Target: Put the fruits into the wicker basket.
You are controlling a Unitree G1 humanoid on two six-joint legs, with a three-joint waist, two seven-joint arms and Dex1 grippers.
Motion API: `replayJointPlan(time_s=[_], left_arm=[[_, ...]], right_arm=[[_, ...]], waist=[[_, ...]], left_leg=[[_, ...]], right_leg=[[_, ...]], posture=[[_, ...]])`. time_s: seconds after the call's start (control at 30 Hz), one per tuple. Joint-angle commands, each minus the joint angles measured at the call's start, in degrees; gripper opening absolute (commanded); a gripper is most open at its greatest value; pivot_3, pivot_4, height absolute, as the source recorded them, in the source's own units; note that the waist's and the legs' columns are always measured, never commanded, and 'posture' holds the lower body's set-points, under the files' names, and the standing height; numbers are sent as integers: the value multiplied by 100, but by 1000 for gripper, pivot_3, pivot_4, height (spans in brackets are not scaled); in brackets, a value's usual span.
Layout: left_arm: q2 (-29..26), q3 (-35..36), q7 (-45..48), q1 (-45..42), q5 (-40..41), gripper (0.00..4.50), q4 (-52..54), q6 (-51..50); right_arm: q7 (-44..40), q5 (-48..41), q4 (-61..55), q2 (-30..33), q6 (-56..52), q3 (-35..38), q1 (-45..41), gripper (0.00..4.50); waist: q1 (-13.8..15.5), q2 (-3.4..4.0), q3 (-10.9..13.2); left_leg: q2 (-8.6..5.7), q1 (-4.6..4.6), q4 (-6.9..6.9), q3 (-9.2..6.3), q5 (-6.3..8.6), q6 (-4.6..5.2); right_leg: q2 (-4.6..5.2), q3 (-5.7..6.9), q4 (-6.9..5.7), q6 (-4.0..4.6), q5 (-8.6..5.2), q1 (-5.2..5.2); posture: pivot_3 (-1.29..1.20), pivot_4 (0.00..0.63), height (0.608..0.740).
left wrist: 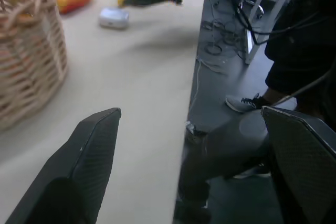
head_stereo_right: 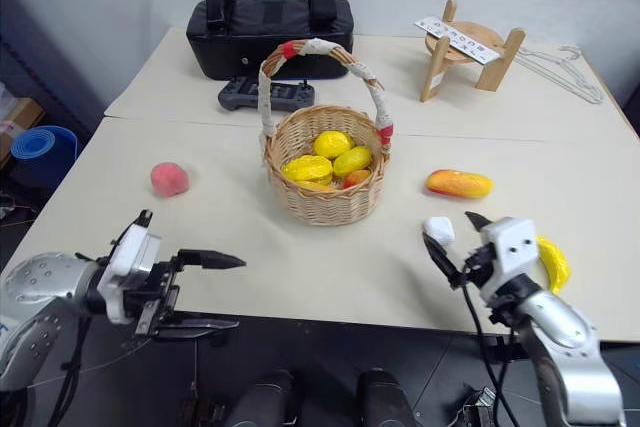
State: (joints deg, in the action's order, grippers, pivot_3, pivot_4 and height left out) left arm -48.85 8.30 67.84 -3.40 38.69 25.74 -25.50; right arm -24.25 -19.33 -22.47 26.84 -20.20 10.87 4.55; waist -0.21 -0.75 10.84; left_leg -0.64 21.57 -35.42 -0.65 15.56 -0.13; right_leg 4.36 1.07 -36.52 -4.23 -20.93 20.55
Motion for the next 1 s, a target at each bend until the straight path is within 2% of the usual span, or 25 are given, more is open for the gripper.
replayJointPlan(time_s=[0.03, 0.13, 0.33, 0.37, 0.43, 0.53, 0.6, 0.7, 0.83, 0.9, 1.0], left_arm=[[-12, -320, 131, -57, -164, 4500, -107, 29], [-28, -458, 282, -55, -319, 4500, -220, 235], [197, -521, 189, -346, -513, 4500, -487, 540], [254, -535, 172, -423, -529, 4500, -535, 567], [404, -563, 117, -609, -532, 4500, -657, 592], [533, -613, 77, -788, -535, 4500, -755, 580], [594, -616, 54, -839, -539, 4500, -796, 584], [757, -461, -124, -870, -370, 4500, -786, 535], [850, -203, -382, -921, 132, 4500, -485, 123], [970, -272, -531, -1056, 208, 4500, -460, 4], [1107, -514, -519, -1198, 34, 4500, -506, 54]], right_arm=[[418, 522, 559, -144, 32, -243, -324, 4472], [909, 892, 958, -349, 162, -232, -652, 4472], [1153, 856, 997, -603, -350, -195, -801, 4472], [1110, 801, 995, -619, -377, -190, -813, 4081], [922, 572, 1017, -649, -575, -182, -843, 3597], [660, 355, 928, -611, -470, -92, -838, 2497], [496, 214, 744, -554, -352, 39, -774, 2371], [138, -200, 28, -450, 472, 785, -488, 2370], [608, -636, -124, -326, 519, 2376, -90, 2370], [663, -472, 522, 116, 266, 2682, -131, 2370], [1086, -361, 1912, 789, -498, 2924, -753, 2370]], waist=[[-4, 1, 0], [-18, 1, 1], [-14, 3, 2], [-5, 3, 2], [-5, 3, 2], [-7, 2, 1], [-8, 2, 2], [-3, 17, 11], [6, 19, 12], [17, 18, 12], [-18, 18, 12]], left_leg=[[0, 0, 0, 3, 1, 1], [0, 3, 0, 12, 2, 3], [5, 2, -4, 13, -3, -2], [6, -1, -9, 13, -3, -2], [6, -2, -22, 13, -5, 1], [5, -5, -30, 13, -5, 3], [6, -4, -28, 13, -5, 4], [5, 6, -23, 14, -3, 6], [5, 13, -30, 15, -2, 7], [5, 10, -41, 9, 0, 6], [5, -11, -62, 29, -1, 17]], right_leg=[[-1, 0, 1, -1, 0, 0], [-4, -4, 2, -2, 0, 4], [-10, -5, -22, -3, 1, 10], [-10, -5, -27, -3, 1, 8], [-10, -6, -39, -3, 1, 5], [-9, -8, -44, -5, 2, 0], [-10, -8, -44, -5, 2, 3], [-12, -8, -41, -6, 1, 13], [-14, -8, -40, -13, 2, 12], [-14, -4, -37, -14, 3, 1], [-14, -21, -39, -28, 17, -23]], posture=[[0, 150, 740], [0, 150, 740], [0, 150, 740], [0, 150, 740], [0, 150, 740], [0, 150, 740], [0, 150, 740], [0, 150, 740], [0, 150, 740], [0, 150, 740], [0, 150, 740]])
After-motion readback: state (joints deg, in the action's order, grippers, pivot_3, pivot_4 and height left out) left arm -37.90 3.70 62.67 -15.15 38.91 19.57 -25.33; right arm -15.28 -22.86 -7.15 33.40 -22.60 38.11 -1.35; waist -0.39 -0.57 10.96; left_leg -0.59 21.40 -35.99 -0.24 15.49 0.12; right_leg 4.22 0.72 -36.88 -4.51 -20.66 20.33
